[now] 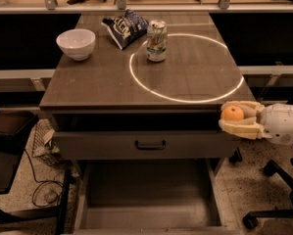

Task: Place orange into middle drawer

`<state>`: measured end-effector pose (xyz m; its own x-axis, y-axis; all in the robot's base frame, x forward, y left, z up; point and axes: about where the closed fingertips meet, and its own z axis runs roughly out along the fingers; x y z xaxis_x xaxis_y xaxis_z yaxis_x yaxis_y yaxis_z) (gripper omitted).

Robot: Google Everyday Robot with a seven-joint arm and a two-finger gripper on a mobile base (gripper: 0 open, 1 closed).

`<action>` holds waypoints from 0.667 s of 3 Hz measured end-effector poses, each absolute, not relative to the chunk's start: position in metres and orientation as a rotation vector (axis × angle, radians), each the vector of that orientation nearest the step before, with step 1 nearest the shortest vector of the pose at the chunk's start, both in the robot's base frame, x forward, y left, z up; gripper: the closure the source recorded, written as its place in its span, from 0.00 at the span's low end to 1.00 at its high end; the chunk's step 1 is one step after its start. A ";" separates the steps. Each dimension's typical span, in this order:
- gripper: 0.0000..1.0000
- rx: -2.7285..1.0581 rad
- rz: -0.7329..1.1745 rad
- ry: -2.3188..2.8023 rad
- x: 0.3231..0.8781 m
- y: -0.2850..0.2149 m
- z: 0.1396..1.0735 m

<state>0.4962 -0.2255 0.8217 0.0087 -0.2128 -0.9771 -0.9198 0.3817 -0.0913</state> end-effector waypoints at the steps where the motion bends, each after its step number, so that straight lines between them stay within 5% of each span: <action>1: 1.00 -1.073 0.765 1.482 0.496 -0.226 0.822; 2: 1.00 -1.142 0.764 1.507 0.478 -0.217 0.800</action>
Offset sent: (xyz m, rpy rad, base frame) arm -0.0506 0.0163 -0.0585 -0.1495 0.0391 0.0914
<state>0.4778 -0.2169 0.7999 0.0036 -0.2662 -0.9639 -0.9349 0.3411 -0.0977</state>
